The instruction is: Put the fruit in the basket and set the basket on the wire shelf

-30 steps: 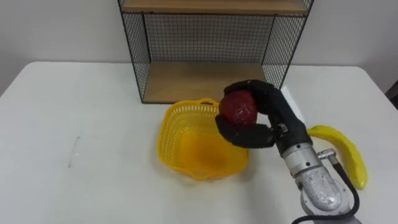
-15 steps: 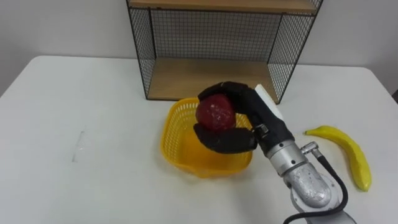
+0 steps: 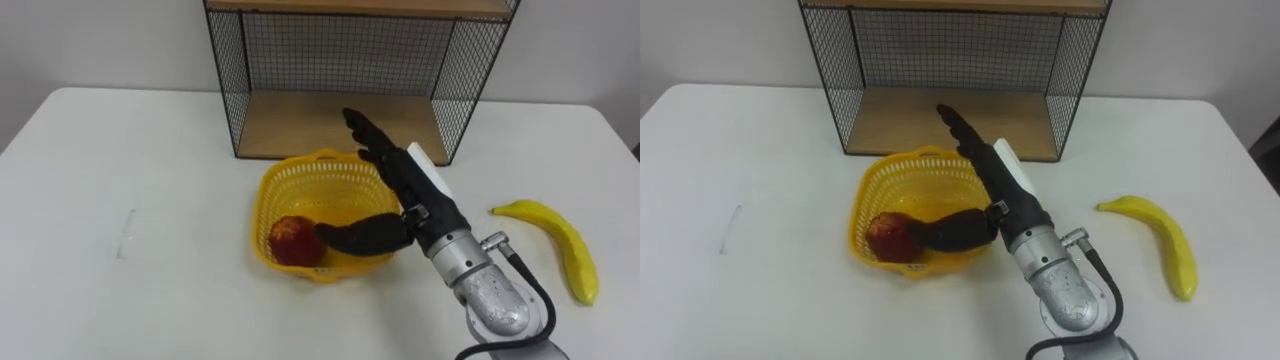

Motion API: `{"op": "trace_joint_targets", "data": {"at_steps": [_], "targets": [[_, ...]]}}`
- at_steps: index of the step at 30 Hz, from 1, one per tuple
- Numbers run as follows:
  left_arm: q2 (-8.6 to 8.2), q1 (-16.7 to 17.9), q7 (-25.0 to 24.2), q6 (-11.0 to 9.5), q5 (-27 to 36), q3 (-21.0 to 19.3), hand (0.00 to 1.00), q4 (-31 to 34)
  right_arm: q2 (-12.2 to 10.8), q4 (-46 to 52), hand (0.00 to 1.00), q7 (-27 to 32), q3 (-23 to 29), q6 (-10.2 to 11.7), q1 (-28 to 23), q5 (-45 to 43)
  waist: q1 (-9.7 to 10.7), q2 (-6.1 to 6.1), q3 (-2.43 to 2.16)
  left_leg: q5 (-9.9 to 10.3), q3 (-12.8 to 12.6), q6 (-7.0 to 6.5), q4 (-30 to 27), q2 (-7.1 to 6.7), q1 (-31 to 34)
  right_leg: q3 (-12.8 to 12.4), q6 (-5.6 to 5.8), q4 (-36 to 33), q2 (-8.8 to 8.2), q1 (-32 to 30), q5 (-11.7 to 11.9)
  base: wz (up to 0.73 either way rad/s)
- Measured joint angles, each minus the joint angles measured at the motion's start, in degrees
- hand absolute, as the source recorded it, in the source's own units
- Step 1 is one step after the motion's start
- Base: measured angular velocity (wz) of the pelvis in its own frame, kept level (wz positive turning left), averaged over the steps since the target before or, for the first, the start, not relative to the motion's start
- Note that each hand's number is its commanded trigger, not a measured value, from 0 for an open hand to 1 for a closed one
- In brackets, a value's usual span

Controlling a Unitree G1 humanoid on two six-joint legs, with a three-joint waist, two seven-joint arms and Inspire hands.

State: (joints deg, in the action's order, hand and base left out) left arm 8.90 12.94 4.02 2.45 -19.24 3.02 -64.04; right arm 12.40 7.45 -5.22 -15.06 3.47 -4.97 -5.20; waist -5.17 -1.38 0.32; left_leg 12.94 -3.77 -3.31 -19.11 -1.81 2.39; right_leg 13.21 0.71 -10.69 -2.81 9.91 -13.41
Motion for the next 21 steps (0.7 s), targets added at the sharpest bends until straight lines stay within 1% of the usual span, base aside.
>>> {"op": "trace_joint_targets", "data": {"at_steps": [17,21], "targets": [[0.01,-0.2,0.33,-0.07,-0.14,-0.03,0.0,0.11,-0.1,0.0,0.0,0.25,0.03,0.0,-0.62,-0.1,0.39,0.05,-0.12,-0.01,0.11,-0.03,-0.24,-0.01,0.06,0.07,-0.02,-0.06,0.0,0.02,0.02,0.0],[0.04,-0.13,0.37,-0.07,-0.56,-0.36,0.0,0.08,-0.26,0.0,0.0,0.36,0.16,0.0,-0.62,-0.11,0.4,-0.25,-0.32,-0.02,0.08,-0.03,-0.21,0.0,-0.1,0.03,-0.02,-0.05,0.01,0.05,0.02,0.0]]}}
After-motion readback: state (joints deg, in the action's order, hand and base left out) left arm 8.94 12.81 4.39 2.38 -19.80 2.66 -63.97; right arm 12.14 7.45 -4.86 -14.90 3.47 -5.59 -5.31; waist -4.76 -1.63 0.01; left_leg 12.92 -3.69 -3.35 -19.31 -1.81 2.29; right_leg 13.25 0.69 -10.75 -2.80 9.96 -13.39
